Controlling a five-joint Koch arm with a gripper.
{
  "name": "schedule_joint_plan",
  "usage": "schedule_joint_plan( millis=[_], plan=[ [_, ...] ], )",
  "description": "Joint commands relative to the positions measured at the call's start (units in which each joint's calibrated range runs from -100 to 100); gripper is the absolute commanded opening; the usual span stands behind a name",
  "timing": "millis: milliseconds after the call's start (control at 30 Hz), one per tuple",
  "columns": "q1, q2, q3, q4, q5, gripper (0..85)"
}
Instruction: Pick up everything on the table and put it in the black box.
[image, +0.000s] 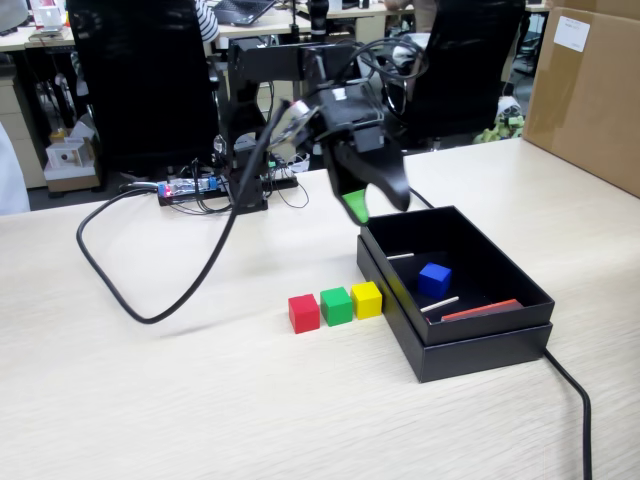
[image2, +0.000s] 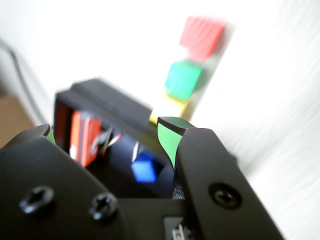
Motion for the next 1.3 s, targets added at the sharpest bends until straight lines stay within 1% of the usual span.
schedule_joint_plan(
  millis=[0,33,133,267,433,1067,1200,1267],
  plan=[
    [-2.15,-3.43,-0.18,-0.22,-1.56,44.9],
    [-2.78,-2.17,-0.91,-0.22,-1.66,46.8],
    [-4.84,4.14,-1.73,-0.22,-1.71,46.8],
    [-5.96,10.91,-1.27,-0.22,-1.76,46.9],
    [-6.3,16.54,-1.36,-0.22,-1.51,46.8],
    [-6.2,26.06,-1.73,-0.3,-0.2,46.7],
    [-6.2,27.67,-1.18,-0.3,0.15,40.7],
    [-6.25,28.12,-1.0,-0.3,0.29,34.3]
  ],
)
